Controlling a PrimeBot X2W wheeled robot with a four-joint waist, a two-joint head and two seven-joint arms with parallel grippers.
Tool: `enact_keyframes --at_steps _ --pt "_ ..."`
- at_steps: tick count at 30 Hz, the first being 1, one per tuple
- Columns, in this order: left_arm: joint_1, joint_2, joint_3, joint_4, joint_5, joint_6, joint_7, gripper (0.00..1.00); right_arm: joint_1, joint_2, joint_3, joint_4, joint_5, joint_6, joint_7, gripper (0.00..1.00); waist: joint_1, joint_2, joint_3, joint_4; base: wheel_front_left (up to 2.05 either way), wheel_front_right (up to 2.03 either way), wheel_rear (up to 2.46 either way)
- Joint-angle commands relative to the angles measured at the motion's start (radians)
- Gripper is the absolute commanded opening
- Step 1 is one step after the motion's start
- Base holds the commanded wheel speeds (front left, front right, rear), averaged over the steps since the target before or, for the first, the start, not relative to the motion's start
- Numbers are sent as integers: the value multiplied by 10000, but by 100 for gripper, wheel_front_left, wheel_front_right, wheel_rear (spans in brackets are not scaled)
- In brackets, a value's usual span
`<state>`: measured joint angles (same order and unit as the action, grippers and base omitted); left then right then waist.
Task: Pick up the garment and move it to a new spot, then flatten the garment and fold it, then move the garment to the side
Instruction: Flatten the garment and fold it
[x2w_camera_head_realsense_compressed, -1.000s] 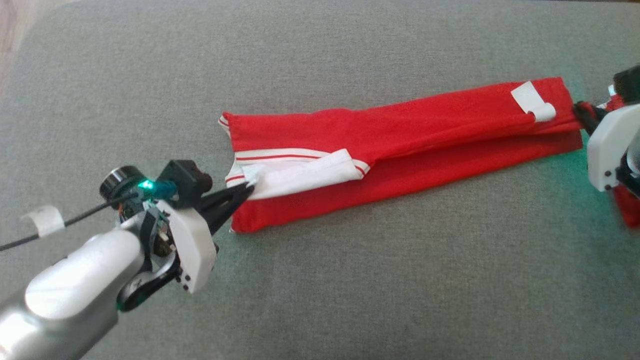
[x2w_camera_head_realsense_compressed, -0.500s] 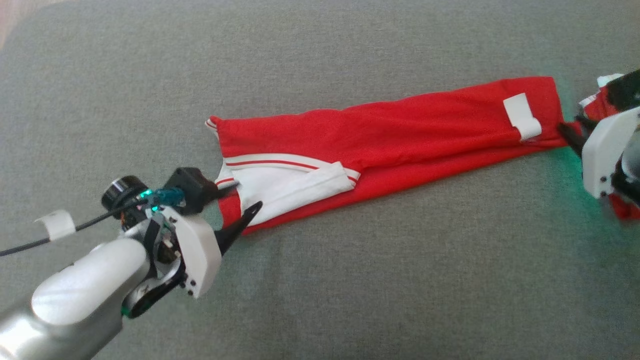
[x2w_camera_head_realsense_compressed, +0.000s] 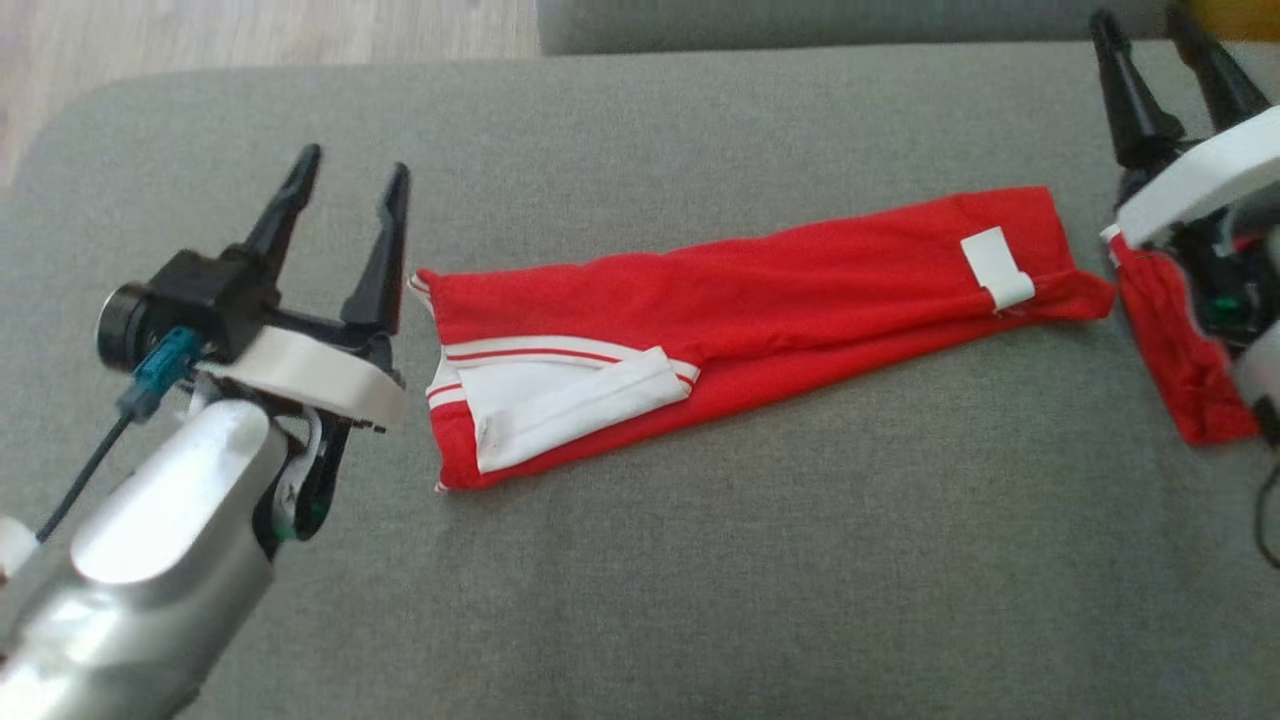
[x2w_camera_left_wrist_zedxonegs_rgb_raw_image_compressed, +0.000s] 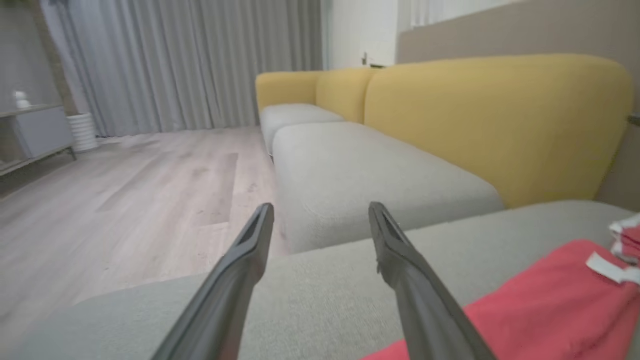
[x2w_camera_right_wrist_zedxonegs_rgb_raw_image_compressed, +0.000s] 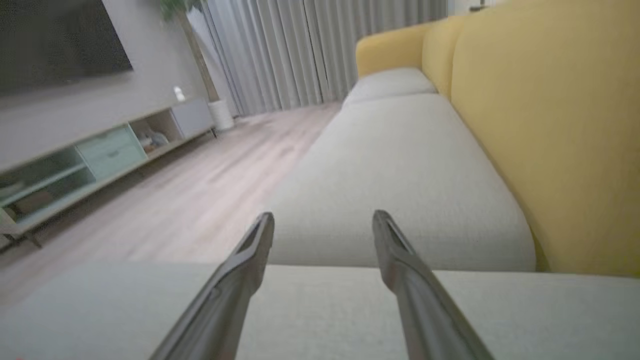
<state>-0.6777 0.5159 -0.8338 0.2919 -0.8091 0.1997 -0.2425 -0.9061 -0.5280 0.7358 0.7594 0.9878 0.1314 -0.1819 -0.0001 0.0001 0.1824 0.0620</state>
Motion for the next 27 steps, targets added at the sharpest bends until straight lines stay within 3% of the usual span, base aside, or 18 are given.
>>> enact_keyframes --at_steps 1,6,12,15,18,21,27 --pt "17 163 852 -189 20 232 -152 100 248 139 -265 -232 -160 -7 -401 100 1 -1 -202 -35 0 0 0" --pt "920 -320 2271 -886 823 554 -187 100 758 1015 -1429 -350 -773 -7 -777 100 1 -1 -406 -129 0 0 0" --pt "2819 -1358 3886 -1505 2252 578 -190 100 2872 2656 -4175 -1718 -3362 -7 -795 100 1 -1 -669 -207 0 0 0" --pt "3694 -1966 4580 -1559 2798 345 -191 100 4294 3715 -5237 -2355 -4451 -7 -796 100 1 -1 -820 -207 0 0 0" --pt "4450 -2556 5191 -1508 3262 -4 -191 100 5463 4336 -5779 -2915 -5513 -7 -797 100 1 -1 -913 -238 0 0 0" --pt "5024 -3035 5564 -1398 3714 -432 -192 100 6229 4594 -5877 -3273 -6430 -7 -797 100 1 -1 -954 -297 0 0 0" --pt "5388 -3699 6299 -1277 4424 -1133 -192 100 6573 4749 -6111 -3586 -6866 -7 -798 100 1 -1 -823 -290 0 0 0"
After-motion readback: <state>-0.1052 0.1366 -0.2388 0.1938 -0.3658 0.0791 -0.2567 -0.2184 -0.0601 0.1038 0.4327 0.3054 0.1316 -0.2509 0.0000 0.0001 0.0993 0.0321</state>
